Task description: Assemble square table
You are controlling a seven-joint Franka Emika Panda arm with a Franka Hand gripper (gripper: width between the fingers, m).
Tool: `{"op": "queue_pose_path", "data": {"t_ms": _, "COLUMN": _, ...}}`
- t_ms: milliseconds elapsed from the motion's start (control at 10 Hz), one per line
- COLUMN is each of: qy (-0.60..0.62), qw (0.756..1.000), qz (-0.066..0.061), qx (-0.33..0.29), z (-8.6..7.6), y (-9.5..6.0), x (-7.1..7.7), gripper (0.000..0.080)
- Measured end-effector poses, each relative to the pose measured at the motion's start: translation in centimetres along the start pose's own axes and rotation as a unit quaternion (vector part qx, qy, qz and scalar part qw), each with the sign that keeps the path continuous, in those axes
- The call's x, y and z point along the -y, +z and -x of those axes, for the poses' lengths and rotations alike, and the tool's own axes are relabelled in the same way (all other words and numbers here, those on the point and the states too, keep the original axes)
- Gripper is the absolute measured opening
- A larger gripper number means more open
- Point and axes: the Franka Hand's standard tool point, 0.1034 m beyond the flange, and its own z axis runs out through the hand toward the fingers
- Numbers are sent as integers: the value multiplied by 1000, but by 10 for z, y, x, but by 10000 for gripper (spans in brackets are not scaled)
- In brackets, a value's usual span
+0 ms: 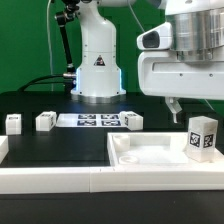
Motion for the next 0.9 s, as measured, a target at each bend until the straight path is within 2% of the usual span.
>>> {"op": "queue_pose_path", "data": {"t_ms": 100, "qy": -31, "qw": 1000, "qz": 0, "qx": 0, "z": 0, "y": 0, "x": 0, "gripper": 649}}
{"op": "queue_pose_path", "data": {"t_ms": 200, "qy": -83, "qw": 997, "qz": 8, "qx": -5, "z": 0, "y": 0, "x": 0, "gripper": 649}}
{"op": "queue_pose_path", "data": {"t_ms": 400, "qy": -208, "qw": 977, "qz": 49, "qx": -24, "z": 5, "y": 2, "x": 3, "gripper": 649}}
{"op": "queue_pose_path", "data": {"t_ms": 500, "qy": -266, "qw": 962, "qz": 59, "qx": -27, "z": 6, "y": 2, "x": 5, "gripper": 649}}
{"op": "queue_pose_path", "data": {"t_ms": 900, "qy": -445, "qw": 893, "qz": 63, "qx": -19, "z": 3, "y": 2, "x": 3, "gripper": 649}}
